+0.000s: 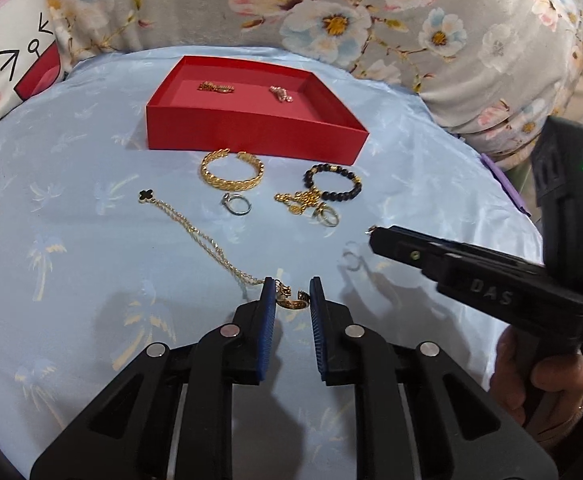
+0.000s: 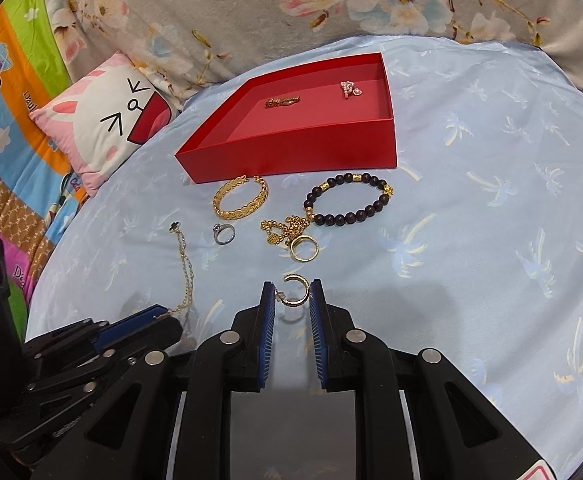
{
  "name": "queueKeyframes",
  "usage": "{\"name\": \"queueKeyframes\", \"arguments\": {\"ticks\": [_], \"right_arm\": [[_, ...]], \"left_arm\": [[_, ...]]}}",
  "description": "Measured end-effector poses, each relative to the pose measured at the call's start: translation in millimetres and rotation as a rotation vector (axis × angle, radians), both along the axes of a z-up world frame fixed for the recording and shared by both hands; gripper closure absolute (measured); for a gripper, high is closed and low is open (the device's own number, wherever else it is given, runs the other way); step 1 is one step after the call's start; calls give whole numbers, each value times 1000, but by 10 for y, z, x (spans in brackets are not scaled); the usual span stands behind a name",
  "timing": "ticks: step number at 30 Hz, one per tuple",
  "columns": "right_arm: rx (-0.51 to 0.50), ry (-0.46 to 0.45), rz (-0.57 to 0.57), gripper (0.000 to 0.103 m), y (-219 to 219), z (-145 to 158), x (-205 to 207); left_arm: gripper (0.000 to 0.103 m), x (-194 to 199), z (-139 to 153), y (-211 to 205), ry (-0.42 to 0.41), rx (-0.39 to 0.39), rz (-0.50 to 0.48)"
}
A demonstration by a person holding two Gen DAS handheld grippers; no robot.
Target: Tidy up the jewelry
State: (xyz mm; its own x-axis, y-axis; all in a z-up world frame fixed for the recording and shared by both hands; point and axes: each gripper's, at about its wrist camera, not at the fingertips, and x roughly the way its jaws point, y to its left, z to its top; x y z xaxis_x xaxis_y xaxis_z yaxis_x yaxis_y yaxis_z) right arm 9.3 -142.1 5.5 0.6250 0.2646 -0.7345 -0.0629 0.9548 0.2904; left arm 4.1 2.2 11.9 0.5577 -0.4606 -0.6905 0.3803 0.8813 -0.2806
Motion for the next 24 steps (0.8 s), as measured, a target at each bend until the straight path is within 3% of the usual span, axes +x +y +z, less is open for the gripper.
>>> {"name": "queueKeyframes", "arguments": {"ticks": [4,6,9,11,24], "right_arm": [[-3,-1,5,87,12,7,-3],[-1,-1,6,87,11,12,1],[-5,-4,8,87,19,20,-5],[-4,-4,8,87,23,25,-13],[-12,14,22,87,61,-20,-95]], "left_arm": [[86,-81,89,20,-2,-53,-18],[87,-79,59,4,-18,1,11],[86,-97,77,62,-11,-41,20],[86,-97,49,39,-18,-6,19],[85,36,-135,201,55,11,83]]}}
